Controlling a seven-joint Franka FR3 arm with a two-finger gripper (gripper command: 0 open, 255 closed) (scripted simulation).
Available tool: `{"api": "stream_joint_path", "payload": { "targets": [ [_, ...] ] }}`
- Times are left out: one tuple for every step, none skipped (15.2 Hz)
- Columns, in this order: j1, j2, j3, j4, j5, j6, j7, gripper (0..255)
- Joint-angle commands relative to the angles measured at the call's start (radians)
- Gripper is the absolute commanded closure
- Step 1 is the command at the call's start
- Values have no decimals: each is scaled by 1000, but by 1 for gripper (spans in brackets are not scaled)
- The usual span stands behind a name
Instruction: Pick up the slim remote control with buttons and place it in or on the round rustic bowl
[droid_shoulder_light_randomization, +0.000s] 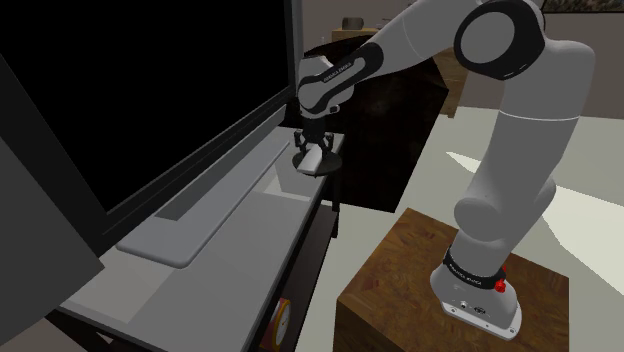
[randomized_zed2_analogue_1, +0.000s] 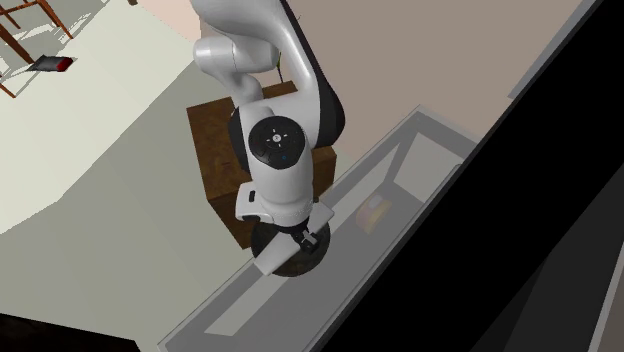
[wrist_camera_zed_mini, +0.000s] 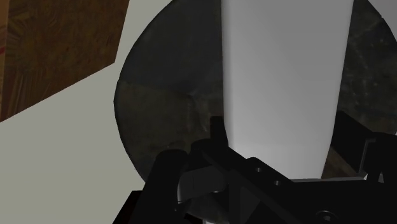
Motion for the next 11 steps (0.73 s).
{"api": "stream_joint_path", "payload": {
  "targets": [
    [0, 0, 0, 0, 0, 1, 0, 255],
    [0, 0, 0, 0, 0, 1, 0, 255],
    [0, 0, 0, 0, 0, 1, 0, 0],
    [0, 0, 0, 0, 0, 1, 0, 0],
    [0, 0, 0, 0, 0, 1, 0, 0],
    [0, 0, 0, 0, 0, 1, 0, 0],
    [0, 0, 0, 0, 0, 1, 0, 0],
    [0, 0, 0, 0, 0, 1, 0, 0],
    [-1, -15, 1, 17, 5, -31, -4, 0],
    [-2, -29, 1, 35, 10, -62, -7, 0],
    [-3, -41, 2, 55, 15, -94, -10, 0]
  ]
}}
